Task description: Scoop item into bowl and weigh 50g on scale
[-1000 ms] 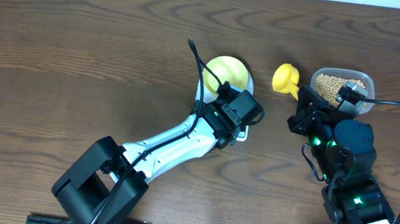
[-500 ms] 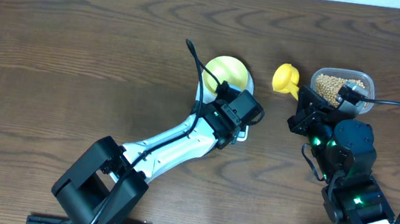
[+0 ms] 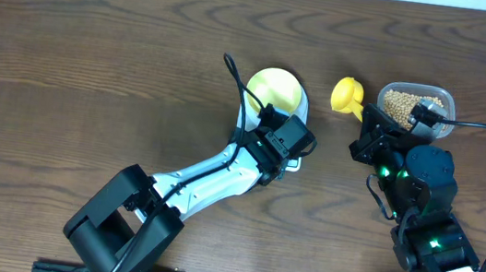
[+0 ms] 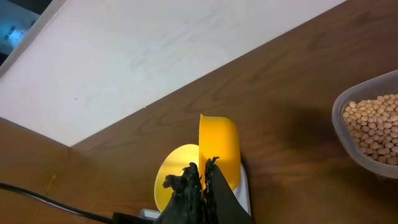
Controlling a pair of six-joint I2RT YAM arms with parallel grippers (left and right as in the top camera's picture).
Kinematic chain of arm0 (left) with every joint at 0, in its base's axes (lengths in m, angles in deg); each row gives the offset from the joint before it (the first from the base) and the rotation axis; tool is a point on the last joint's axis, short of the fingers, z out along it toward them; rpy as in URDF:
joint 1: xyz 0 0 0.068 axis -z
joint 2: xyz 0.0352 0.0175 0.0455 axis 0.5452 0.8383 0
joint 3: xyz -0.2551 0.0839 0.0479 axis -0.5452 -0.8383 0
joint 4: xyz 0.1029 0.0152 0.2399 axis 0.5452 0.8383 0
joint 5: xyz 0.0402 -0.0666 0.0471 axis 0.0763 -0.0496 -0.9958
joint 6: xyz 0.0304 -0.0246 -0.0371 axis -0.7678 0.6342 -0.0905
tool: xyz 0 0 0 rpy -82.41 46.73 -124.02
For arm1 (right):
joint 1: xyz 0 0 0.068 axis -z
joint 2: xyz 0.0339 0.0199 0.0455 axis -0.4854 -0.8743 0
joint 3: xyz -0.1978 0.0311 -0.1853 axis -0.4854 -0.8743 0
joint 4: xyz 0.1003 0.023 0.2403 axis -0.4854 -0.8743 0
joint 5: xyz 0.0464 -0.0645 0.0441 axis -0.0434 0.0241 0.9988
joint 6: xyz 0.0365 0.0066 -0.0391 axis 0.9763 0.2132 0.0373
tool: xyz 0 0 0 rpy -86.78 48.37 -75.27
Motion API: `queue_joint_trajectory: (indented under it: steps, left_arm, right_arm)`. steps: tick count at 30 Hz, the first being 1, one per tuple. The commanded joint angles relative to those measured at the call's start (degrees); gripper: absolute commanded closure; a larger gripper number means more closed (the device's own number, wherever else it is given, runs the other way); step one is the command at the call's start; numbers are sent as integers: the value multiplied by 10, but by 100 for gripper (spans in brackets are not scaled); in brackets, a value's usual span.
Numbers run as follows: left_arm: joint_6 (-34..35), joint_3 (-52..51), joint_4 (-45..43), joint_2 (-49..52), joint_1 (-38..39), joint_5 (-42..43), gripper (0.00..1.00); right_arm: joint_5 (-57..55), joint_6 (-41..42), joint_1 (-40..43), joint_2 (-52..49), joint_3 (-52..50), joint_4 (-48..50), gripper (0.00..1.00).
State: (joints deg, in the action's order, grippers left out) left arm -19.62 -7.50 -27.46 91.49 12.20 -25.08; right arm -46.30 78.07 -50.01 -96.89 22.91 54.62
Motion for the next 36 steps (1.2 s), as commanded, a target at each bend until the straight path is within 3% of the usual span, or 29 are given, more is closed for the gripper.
queue_joint_trajectory:
  steps: [1, 36]
  left_arm:
    - [3, -1, -6, 8, -1, -17, 17]
    - [3, -11, -35, 23, -9, -21, 16]
  right_arm:
    - [-9, 1, 4, 7, 10, 0, 99]
    - [-7, 1, 4, 7, 10, 0, 99]
